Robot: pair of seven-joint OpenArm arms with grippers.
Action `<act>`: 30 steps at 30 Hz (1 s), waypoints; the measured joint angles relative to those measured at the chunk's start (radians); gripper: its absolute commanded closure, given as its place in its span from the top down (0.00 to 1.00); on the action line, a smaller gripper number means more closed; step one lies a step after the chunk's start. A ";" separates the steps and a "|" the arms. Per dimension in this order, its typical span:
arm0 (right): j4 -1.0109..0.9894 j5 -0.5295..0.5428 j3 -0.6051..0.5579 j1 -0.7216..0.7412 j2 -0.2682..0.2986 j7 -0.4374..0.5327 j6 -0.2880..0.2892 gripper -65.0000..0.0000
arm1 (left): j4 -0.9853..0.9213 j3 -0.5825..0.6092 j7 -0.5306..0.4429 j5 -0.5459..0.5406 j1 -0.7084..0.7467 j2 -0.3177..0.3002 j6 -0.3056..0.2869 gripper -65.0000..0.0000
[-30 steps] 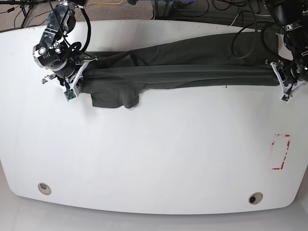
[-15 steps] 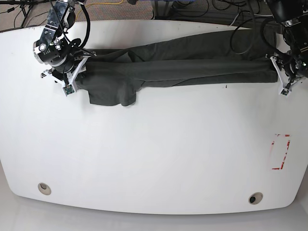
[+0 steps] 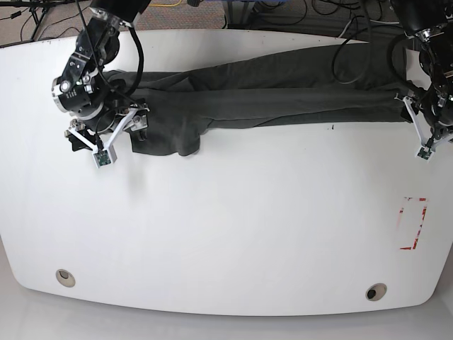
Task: Fold the T-shirt properly
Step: 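Tuck the loose hem flap under with the right gripper and smooth it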
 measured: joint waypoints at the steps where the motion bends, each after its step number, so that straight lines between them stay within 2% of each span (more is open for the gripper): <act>1: -0.022 -0.001 0.000 0.016 -0.001 -0.001 0.000 0.87 | 0.012 0.000 -0.003 -0.002 -0.001 0.000 0.000 0.56; 5: -0.129 -0.006 0.000 0.076 0.000 0.009 -0.003 0.87 | 0.032 0.000 0.002 -0.002 0.002 0.000 0.000 0.56; 9: -0.223 -0.005 0.000 0.116 0.000 0.060 -0.002 0.87 | 0.032 0.000 0.006 0.002 -0.001 0.003 0.000 0.56; 18: -0.334 -0.006 -0.001 0.127 0.000 0.075 -0.001 0.87 | 0.032 -0.003 0.000 0.001 -0.030 0.002 0.000 0.56; 22: -0.379 -0.005 -0.003 0.126 -0.001 0.123 -0.002 0.86 | 0.032 -0.004 0.003 0.002 -0.027 0.003 0.000 0.56; 24: -0.390 -0.005 -0.004 0.126 -0.001 0.129 -0.002 0.81 | 0.032 -0.004 0.004 0.002 -0.027 0.003 0.000 0.56; 25: -0.391 -0.004 -0.004 0.126 -0.001 0.133 -0.002 0.75 | 0.032 -0.004 0.004 0.002 -0.027 0.002 0.000 0.56; 28: -0.393 -0.001 -0.004 0.121 -0.001 0.138 -0.002 0.52 | 0.032 -0.004 0.004 0.002 -0.027 0.003 0.000 0.56; 30: -0.392 -0.001 -0.005 0.115 -0.002 0.140 -0.002 0.32 | 0.032 -0.004 0.005 0.001 -0.027 0.003 0.000 0.56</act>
